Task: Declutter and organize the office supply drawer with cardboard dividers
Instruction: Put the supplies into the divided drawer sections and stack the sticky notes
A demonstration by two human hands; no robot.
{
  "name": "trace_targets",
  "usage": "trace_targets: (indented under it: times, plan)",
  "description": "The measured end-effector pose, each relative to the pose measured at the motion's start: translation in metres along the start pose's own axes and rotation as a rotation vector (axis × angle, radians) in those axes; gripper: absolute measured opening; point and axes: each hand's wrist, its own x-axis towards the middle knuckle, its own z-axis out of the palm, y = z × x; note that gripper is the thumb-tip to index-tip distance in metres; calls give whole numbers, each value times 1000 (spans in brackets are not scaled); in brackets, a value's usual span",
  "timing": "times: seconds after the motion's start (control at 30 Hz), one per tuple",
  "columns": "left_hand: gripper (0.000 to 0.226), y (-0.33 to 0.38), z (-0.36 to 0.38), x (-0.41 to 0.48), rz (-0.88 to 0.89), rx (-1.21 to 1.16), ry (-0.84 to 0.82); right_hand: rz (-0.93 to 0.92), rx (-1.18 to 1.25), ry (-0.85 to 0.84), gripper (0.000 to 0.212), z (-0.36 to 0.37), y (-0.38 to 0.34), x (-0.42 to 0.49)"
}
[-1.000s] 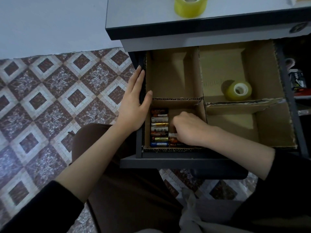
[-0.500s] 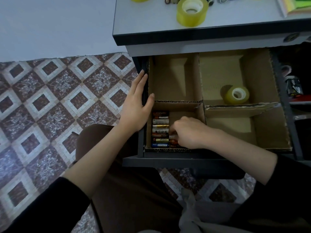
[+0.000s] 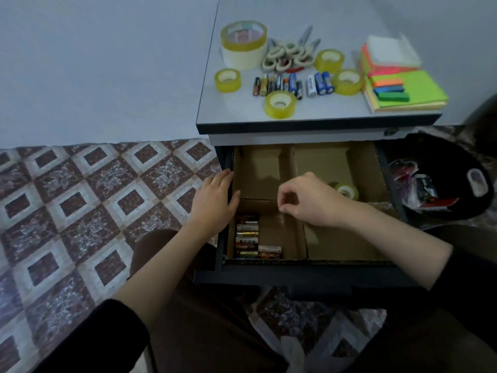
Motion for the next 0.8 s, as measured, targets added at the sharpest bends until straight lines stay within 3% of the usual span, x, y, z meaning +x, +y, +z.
trace_targets:
  times: [0.2,0.47,0.67,0.8]
  plan:
    - [23,-2,-37,8,47,77,29,54,-53,146,15,-53,23,-14]
    - [13,29,-100,60,147,52,55,83,-111,328,6,-121,41,-17]
    - [17,56,-134,115,239,63,116,139,-217,349,9,-160,49,13]
    - [29,64,-139,145,255,104,5,154,-292,316,16,-176,51,41]
